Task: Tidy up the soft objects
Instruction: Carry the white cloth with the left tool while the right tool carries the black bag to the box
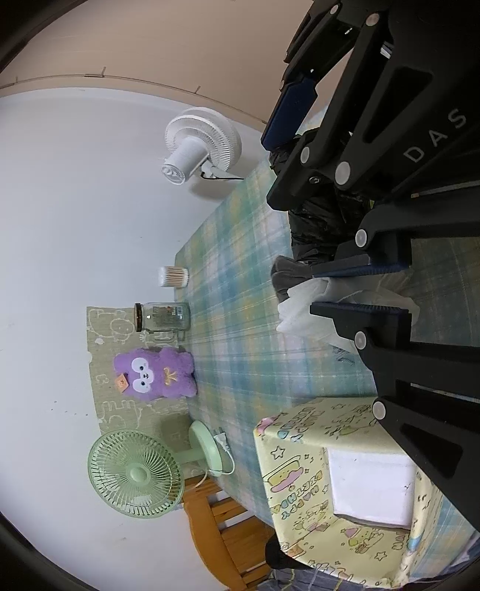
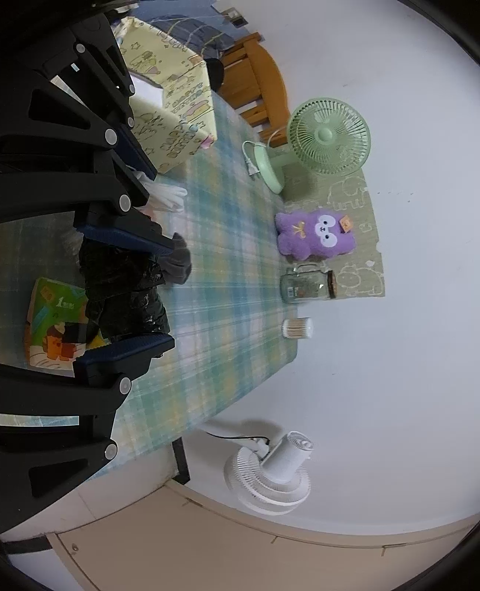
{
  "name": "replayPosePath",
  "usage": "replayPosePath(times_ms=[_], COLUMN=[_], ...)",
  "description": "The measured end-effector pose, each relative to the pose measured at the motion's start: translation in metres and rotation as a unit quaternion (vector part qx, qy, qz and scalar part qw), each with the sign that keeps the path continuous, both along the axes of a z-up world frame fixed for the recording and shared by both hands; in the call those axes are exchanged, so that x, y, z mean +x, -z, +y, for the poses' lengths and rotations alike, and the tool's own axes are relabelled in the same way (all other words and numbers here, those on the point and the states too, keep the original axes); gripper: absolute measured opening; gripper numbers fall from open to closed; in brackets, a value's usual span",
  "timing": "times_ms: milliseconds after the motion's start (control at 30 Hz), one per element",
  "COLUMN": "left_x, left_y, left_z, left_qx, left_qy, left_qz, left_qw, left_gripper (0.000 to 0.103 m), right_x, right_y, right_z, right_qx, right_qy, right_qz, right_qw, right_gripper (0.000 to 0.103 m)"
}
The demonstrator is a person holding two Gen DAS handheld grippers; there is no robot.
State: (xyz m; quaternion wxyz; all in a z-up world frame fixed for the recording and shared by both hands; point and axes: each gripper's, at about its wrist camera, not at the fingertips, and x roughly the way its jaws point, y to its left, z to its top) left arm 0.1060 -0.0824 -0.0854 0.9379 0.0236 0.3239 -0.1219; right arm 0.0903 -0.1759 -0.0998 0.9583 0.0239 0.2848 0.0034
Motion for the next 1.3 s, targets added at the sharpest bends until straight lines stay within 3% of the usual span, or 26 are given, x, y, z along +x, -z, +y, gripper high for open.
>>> replayPosePath(times_ms=[800, 1300], left_x=[-0.001, 0.005], left_y=[-0.065, -0.067], left_z=[0.019, 0.073], left_qx=[0.01, 0.023], left_qy=[-0.011, -0.044], left_qz=[-0.053, -0.058], left_qw=[0.9985, 0.9971], left_gripper=[0.01, 0.01], right_x=[-0.002, 0.009], right_y=[-0.07, -0.073], right_z=[0.02, 0.075], right_qx=[0.01, 0.024], right_qy=[-0.012, -0.054], right_qz=[-0.051, -0.051], right_qw=[0.999, 0.997], right_gripper=[0.049, 0.049])
